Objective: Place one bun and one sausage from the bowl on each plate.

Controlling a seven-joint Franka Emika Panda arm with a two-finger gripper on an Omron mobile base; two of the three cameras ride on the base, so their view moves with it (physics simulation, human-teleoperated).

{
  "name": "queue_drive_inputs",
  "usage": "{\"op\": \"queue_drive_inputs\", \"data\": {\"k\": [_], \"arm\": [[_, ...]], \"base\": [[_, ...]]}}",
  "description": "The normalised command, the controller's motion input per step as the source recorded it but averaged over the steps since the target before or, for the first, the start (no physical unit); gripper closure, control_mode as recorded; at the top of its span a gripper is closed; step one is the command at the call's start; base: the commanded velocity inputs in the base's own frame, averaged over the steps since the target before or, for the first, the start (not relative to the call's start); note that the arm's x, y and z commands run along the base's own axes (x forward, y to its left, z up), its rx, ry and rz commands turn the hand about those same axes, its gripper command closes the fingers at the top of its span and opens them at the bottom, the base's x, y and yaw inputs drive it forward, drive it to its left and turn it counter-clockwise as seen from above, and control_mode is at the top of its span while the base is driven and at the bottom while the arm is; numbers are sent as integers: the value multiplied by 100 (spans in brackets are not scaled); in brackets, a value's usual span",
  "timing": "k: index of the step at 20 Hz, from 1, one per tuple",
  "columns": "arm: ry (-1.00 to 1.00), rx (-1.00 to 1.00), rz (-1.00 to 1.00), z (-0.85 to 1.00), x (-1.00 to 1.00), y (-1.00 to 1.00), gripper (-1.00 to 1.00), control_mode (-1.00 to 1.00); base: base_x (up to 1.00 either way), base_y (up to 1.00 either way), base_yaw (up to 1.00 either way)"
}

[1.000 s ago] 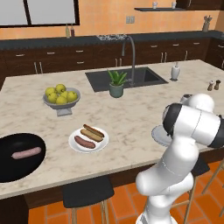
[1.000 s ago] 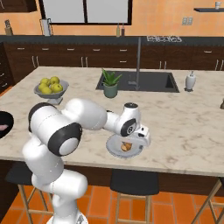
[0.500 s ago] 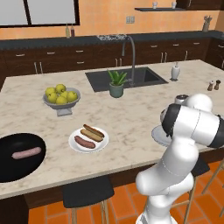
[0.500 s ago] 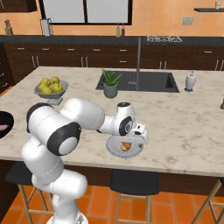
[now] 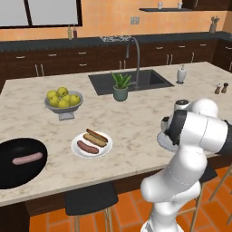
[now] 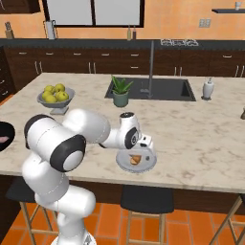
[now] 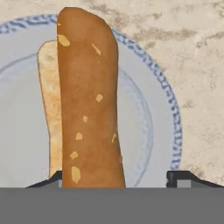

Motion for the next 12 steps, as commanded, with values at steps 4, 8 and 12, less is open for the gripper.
{"op": "queue_drive_inputs", "data": {"k": [4, 8, 12], "arm": [[-19, 0, 0, -17, 0, 54, -100, -100], [-5, 0, 0, -18, 0, 27, -100, -100], [0, 0, 0, 16, 0, -1, -100, -100]], "base": [[0, 0, 0], [0, 0, 0], [0, 0, 0]]}}
